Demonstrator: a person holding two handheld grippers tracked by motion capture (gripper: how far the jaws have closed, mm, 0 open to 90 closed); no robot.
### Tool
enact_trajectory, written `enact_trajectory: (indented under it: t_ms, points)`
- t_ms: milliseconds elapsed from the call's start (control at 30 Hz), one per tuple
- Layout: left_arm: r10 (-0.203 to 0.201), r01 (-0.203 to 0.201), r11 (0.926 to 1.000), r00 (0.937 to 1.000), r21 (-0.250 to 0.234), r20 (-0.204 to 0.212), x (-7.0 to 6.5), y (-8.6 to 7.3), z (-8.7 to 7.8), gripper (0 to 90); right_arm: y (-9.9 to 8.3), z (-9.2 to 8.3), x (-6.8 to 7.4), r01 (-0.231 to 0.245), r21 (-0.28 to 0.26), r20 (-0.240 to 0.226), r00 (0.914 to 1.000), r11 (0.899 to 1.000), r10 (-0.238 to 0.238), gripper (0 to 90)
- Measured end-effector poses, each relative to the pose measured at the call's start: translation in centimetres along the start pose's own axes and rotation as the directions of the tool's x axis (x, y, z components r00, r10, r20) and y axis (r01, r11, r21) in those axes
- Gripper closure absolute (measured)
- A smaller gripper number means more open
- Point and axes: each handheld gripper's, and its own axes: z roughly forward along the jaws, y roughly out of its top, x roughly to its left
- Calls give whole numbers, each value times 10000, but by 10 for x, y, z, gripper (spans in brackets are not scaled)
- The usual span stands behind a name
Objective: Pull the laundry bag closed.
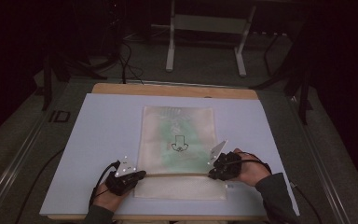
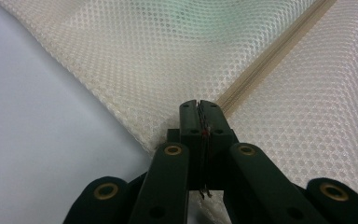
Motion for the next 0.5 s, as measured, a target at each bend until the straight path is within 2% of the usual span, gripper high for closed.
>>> enact_trajectory:
  t_ms: [133,200,300,500]
  points:
    - [-14,14,10000,10000,7,26,0,0,0,883,-1,-2,0,-59,-21,-43,10000,10000,58,821]
    - [-2,2,10000,10000,1,7,0,0,0,883,-1,-2,1,-39,188,30,10000,9998,39,821]
    - [-14,14,10000,10000,5,23,0,0,0,883,-2,-3,0,-18,98,27,10000,9999,18,820]
    - [-31,31,10000,10000,4,41,0,0,0,883,-11,-5,-1,-240,117,20,9997,9996,240,820]
